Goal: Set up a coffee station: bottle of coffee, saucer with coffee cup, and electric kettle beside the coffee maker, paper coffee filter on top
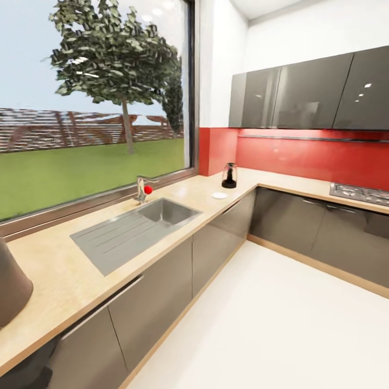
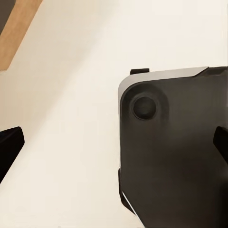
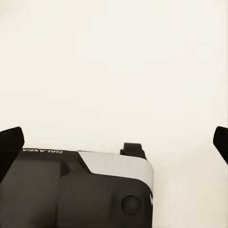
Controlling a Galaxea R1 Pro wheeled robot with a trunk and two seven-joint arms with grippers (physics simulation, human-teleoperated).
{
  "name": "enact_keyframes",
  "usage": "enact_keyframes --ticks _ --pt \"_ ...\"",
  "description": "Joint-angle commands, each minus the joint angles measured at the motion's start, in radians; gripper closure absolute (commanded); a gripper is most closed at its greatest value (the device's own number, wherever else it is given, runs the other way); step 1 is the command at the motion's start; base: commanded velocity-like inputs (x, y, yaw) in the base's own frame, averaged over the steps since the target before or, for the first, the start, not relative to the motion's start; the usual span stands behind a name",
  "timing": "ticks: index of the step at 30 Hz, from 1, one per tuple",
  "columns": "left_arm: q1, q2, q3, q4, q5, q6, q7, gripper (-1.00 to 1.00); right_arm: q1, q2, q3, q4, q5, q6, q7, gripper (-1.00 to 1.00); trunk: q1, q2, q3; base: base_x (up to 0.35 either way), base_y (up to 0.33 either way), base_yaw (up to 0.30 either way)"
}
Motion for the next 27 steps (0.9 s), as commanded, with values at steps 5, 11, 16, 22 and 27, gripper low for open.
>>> enact_keyframes --ticks 5,11,16,22,27 --pt "0.0 0.001 -0.008 -0.002 0.003 0.0 0.007 -1.0 0.0 0.0 0.005 0.001 -0.001 -0.003 -0.001 -1.0 0.001 -0.001 -0.001 0.266 -0.213 0.0" --pt "0.0 0.0 -0.008 -0.002 0.003 0.0 0.007 -1.0 -0.001 0.0 0.005 0.001 -0.001 -0.003 -0.001 -1.0 0.001 -0.001 -0.001 0.266 -0.213 0.0" --pt "0.0 0.001 -0.008 -0.002 0.003 0.0 0.007 -1.0 -0.001 0.001 0.005 0.001 -0.001 -0.003 -0.001 -1.0 0.001 -0.001 -0.001 0.266 -0.213 0.0" --pt "0.0 0.002 -0.008 0.001 0.003 0.0 0.007 -1.0 -0.001 0.002 0.005 0.001 -0.001 -0.003 -0.001 -1.0 0.001 -0.001 -0.001 0.266 -0.212 0.0" --pt "0.0 0.002 -0.008 0.001 0.003 0.0 0.007 -1.0 0.0 0.002 0.005 0.001 -0.001 -0.003 -0.003 -1.0 0.001 -0.001 -0.001 0.266 -0.213 0.06"
